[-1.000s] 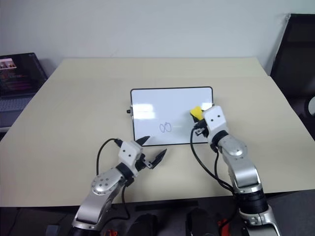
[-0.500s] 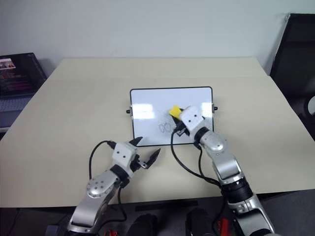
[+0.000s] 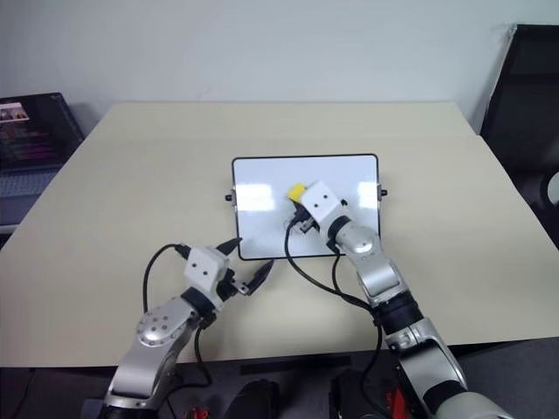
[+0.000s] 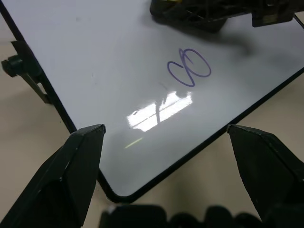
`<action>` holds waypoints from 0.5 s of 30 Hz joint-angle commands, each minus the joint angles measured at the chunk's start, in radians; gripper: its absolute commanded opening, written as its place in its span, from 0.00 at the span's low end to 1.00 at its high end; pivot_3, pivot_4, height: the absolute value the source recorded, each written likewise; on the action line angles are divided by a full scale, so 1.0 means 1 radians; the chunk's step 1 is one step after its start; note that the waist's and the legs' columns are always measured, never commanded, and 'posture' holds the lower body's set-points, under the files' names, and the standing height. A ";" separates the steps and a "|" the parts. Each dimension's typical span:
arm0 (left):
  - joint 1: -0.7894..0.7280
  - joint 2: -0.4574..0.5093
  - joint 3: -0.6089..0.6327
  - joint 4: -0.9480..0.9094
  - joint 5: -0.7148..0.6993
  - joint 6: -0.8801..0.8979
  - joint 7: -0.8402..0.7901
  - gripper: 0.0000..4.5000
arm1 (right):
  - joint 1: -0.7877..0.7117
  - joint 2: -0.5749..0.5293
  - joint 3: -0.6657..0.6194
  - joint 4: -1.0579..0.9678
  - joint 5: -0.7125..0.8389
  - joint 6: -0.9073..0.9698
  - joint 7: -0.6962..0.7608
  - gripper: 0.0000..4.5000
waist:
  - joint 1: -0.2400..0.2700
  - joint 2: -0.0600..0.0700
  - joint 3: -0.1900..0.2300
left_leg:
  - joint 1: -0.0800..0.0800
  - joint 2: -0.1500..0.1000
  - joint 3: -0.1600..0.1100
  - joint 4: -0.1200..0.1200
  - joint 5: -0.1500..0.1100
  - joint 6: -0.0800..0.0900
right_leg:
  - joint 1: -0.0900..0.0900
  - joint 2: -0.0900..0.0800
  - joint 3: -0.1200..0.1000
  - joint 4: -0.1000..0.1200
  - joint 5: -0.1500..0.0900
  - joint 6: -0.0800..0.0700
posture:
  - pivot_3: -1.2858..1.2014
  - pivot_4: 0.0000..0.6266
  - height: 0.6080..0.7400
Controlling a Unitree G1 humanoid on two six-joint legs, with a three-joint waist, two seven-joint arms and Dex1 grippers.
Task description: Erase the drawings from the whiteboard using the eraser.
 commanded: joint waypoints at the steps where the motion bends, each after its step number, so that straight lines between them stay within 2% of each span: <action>1: -0.021 0.007 0.021 -0.001 -0.011 -0.019 0.000 1.00 | -0.011 0.016 0.004 -0.021 -0.012 -0.038 -0.002 0.27 | 0.000 0.000 0.000 | 0.000 0.000 0.000 0.000 0.000 0.000 | 0.000 0.000 0.000 0.000 0.000 0.000 | 0.52 0.24 1.00; 6: -0.014 0.013 0.025 -0.007 -0.008 -0.021 0.006 1.00 | 0.030 0.022 0.023 -0.075 -0.006 -0.069 0.031 0.27 | 0.000 0.000 0.000 | 0.000 0.000 0.000 0.000 0.000 0.000 | 0.000 0.000 0.000 0.000 0.000 0.000 | 0.52 0.24 1.00; 12: -0.005 0.018 0.028 -0.014 -0.009 -0.020 0.003 1.00 | 0.110 -0.032 0.072 -0.126 -0.025 -0.111 0.115 0.27 | 0.000 0.000 0.000 | 0.000 0.000 0.000 0.000 0.000 0.000 | 0.000 0.000 0.000 0.000 0.000 0.000 | 0.52 0.24 1.00; 15: 0.010 0.022 0.031 -0.029 -0.010 -0.016 -0.001 1.00 | 0.089 -0.045 0.086 -0.093 -0.052 -0.106 0.126 0.27 | -0.001 0.000 0.000 | 0.001 0.000 0.000 0.000 0.000 0.000 | 0.000 0.000 0.000 0.001 0.000 0.000 | 0.52 0.24 1.00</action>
